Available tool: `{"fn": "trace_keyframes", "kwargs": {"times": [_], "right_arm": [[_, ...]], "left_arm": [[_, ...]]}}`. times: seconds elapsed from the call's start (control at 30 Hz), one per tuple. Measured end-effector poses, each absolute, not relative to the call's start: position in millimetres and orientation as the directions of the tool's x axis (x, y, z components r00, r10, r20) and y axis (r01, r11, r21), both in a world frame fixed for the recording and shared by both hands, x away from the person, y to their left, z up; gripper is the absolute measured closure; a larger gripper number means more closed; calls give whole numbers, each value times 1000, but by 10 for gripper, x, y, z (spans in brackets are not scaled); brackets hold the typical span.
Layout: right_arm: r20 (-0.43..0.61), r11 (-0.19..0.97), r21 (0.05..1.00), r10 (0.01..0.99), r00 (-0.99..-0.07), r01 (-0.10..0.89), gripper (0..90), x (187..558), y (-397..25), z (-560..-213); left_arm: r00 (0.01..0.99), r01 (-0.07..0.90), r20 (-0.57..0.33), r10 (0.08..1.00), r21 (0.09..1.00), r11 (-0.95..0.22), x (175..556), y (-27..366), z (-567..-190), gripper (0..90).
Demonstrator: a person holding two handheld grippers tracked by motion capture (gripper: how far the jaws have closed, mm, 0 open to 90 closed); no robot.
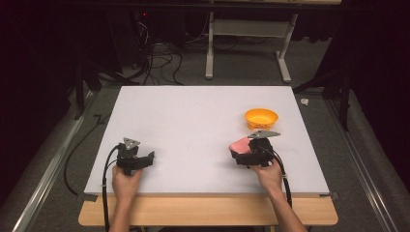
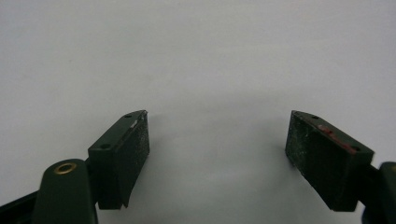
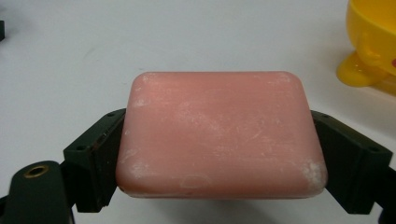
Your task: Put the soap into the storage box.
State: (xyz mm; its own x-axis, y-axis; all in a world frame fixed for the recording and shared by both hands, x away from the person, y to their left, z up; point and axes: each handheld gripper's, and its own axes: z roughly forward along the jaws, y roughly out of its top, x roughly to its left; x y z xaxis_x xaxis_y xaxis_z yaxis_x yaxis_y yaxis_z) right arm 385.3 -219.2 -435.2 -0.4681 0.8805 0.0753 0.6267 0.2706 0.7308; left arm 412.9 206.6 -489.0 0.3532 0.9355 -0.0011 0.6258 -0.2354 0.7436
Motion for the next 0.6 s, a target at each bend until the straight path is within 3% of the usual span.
{"fn": "trace_keyframes", "kwargs": {"times": [0.6], "right_arm": [[78, 237, 734, 901, -426, 636, 139, 3817, -2437, -4296]], "left_arm": [[354, 626, -4, 935, 743, -234, 4130, 2068, -4890, 221]]}}
